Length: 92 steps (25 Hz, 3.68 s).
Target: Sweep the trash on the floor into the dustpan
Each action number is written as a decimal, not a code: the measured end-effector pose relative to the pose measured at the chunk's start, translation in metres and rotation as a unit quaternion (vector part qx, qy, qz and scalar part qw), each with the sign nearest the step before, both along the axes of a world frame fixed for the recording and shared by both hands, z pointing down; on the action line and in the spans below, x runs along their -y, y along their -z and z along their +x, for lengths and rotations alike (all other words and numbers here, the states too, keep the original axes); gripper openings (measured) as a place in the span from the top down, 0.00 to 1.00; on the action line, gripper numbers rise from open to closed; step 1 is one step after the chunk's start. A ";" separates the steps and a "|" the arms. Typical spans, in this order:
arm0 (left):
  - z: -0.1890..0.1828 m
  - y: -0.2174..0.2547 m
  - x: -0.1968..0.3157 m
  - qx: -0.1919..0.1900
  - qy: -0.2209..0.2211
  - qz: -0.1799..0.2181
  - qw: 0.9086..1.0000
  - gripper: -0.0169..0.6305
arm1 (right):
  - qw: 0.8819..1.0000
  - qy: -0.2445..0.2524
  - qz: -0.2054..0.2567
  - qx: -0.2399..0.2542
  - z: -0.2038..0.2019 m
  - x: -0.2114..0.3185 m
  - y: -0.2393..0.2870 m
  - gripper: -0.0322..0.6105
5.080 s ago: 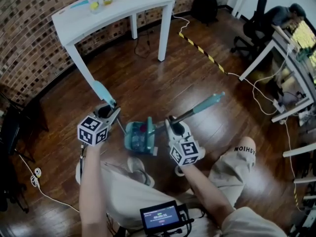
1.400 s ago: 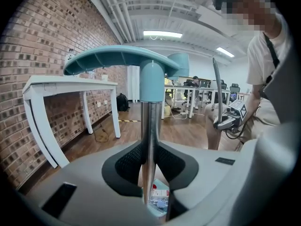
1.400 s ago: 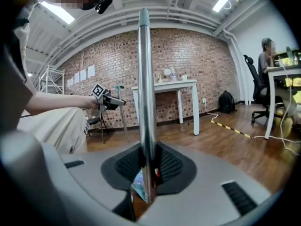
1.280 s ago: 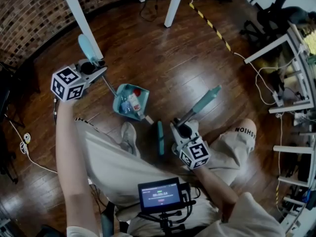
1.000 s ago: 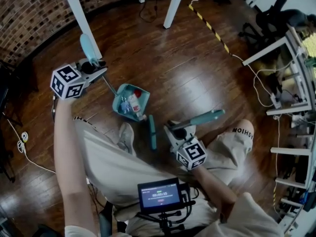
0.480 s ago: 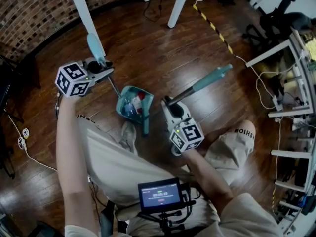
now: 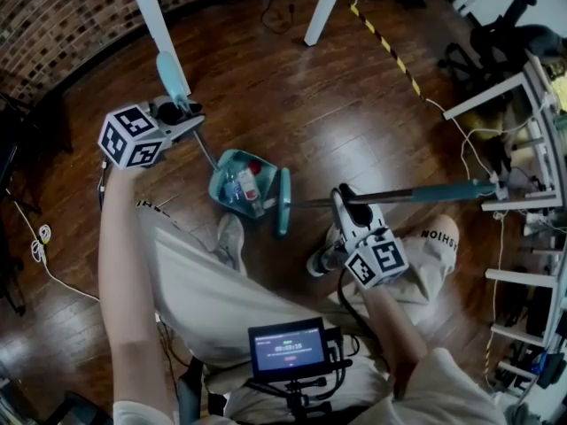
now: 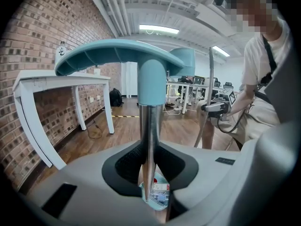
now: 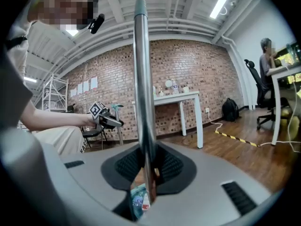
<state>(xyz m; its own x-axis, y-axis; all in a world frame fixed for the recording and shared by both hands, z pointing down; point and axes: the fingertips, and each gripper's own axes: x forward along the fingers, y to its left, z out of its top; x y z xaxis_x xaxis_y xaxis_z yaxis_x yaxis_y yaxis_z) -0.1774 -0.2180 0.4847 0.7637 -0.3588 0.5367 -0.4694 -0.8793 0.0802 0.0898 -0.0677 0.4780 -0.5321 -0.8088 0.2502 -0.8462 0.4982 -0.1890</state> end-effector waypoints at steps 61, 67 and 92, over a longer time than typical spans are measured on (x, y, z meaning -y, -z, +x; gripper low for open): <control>-0.052 0.000 0.035 -0.094 0.221 -0.005 0.971 0.86 | 0.996 0.014 0.060 -0.058 0.084 0.060 0.005 0.82; -0.050 0.006 0.033 -0.095 0.234 0.006 0.967 0.86 | 0.998 -0.015 0.051 -0.043 0.098 0.061 -0.013 0.82; 0.016 0.013 0.026 -0.115 0.306 0.036 0.944 0.86 | 0.995 -0.092 0.024 -0.016 0.148 0.101 -0.028 0.82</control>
<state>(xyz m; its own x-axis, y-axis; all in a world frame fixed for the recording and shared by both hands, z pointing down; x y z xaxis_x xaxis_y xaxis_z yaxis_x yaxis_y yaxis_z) -0.1612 -0.2443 0.4722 0.4956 -0.7996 0.3391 -0.8685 -0.4565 0.1931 0.2377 -0.1689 0.5059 -0.3668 -0.9032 0.2229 -0.9289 0.3426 -0.1403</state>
